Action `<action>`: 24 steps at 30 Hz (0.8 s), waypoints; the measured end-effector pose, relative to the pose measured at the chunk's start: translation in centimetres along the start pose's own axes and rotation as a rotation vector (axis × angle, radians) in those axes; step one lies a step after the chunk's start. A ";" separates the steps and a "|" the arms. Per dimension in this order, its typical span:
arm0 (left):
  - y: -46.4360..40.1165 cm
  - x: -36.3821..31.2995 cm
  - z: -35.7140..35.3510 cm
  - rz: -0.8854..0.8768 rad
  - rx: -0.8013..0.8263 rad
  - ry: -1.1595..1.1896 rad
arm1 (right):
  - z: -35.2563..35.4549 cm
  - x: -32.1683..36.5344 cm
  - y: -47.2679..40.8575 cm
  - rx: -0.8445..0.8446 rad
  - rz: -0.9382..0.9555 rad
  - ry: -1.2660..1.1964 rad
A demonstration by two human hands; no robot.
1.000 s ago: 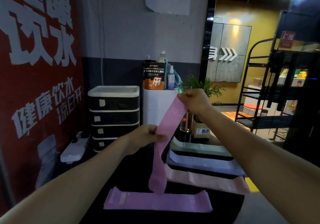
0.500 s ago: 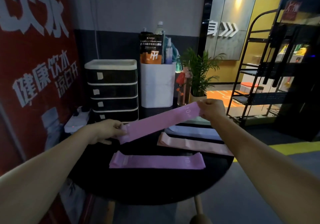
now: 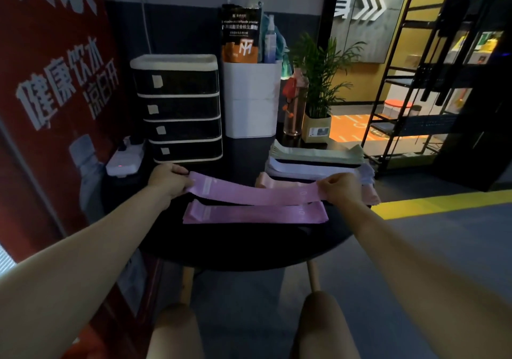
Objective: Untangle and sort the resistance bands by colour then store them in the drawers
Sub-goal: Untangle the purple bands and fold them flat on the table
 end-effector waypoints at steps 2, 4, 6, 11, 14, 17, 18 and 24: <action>0.3 0.7 -0.3 -0.027 0.002 -0.069 | 0.1 -0.6 0.7 0.006 0.008 0.059; 0.7 1.2 -0.4 -0.067 0.002 -0.152 | -0.1 -1.1 1.1 0.012 0.018 0.131; 1.3 1.7 -0.6 -0.136 0.016 -0.267 | -0.4 -1.8 1.5 0.002 0.041 0.189; 2.5 2.7 -0.6 -0.243 0.034 -0.421 | -1.0 -2.7 2.1 -0.007 0.041 0.264; 2.7 3.6 -0.5 -0.268 0.024 -0.449 | -1.2 -2.9 2.2 -0.013 0.051 0.292; 2.6 4.4 -0.7 -0.275 -0.008 -0.436 | -1.5 -3.2 2.3 -0.027 0.059 0.345; 2.5 4.7 -0.8 -0.273 -0.013 -0.423 | -1.6 -3.3 2.3 -0.027 0.066 0.353; 1.9 6.3 -0.8 -0.263 0.029 -0.329 | -2.4 -3.3 2.3 -0.012 0.109 0.414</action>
Point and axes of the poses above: each hand's wrist, its own y-axis away from the middle knuckle, its own z-axis out of the back of the hand, x = y × z, the point moved 2 cm from there along -y, towards the middle knuckle, and after that the axes turned 7 degrees about -x, right-handed, at the moved point
